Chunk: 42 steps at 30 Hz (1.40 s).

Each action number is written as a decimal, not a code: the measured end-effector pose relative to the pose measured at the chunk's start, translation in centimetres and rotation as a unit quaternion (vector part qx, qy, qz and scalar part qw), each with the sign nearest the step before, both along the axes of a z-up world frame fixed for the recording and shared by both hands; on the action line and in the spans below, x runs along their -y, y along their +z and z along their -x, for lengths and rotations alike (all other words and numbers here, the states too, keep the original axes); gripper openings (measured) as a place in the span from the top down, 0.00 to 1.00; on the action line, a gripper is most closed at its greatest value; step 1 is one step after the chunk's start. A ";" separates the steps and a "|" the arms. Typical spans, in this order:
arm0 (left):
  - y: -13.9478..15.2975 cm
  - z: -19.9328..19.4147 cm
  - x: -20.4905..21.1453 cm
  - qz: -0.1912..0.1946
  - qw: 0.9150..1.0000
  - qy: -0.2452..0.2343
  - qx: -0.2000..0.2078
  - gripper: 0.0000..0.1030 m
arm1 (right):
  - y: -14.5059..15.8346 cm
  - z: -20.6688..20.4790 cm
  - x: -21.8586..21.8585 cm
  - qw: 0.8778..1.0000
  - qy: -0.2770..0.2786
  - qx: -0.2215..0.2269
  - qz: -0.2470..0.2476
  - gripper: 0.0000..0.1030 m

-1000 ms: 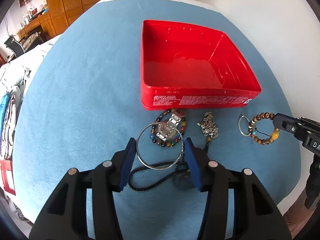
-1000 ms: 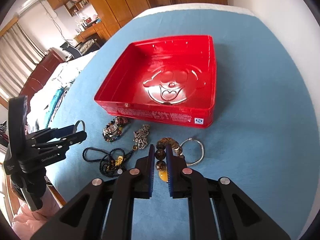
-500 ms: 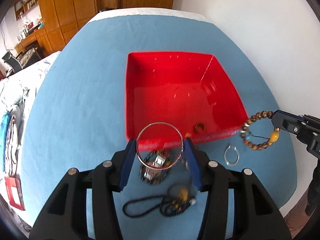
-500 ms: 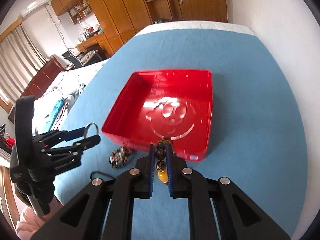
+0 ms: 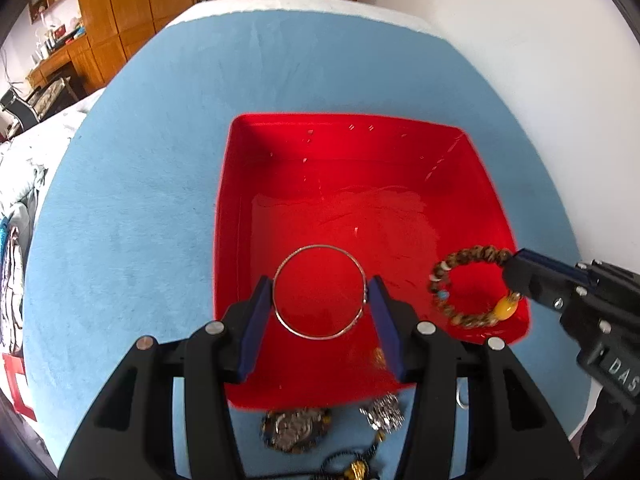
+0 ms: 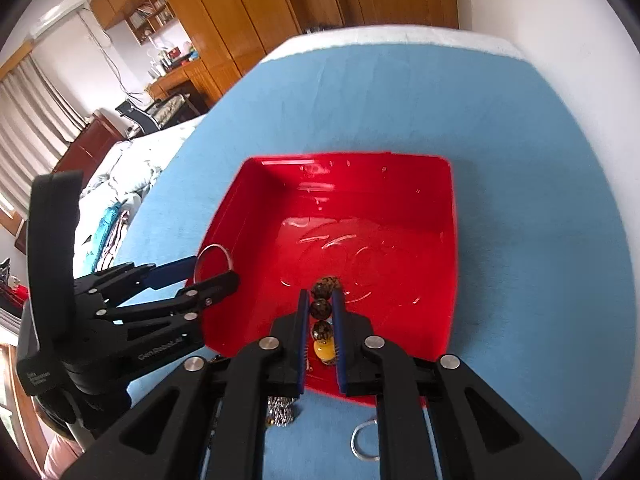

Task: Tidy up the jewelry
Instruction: 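Carry the bangle and bead bracelet into the red box and open both tools, then grasp the black bead necklace with the left tool while the right tool moves over the silver ring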

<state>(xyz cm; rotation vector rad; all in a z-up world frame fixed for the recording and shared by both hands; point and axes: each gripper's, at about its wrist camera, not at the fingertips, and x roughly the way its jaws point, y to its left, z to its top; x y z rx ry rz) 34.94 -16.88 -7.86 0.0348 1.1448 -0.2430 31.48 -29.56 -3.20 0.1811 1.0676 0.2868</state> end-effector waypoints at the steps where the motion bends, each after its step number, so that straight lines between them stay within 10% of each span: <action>1: -0.5 -0.4 0.1 -0.002 1.000 0.001 -0.005 0.53 | -0.6 -0.3 -0.1 1.000 -0.001 -0.005 0.000 0.90; 15: -2.2 -1.7 0.7 -0.018 1.000 0.011 -0.014 0.42 | -3.5 -1.1 0.6 0.999 -0.021 -0.015 0.040 0.75; 28: 1.8 5.6 -4.0 -0.017 0.999 0.022 0.038 0.42 | -1.1 5.2 3.2 0.999 -0.031 0.016 0.011 0.75; 42: -0.2 12.0 -7.2 -0.027 0.999 0.025 0.022 0.49 | -3.9 10.5 3.6 0.999 -0.026 -0.017 0.014 0.75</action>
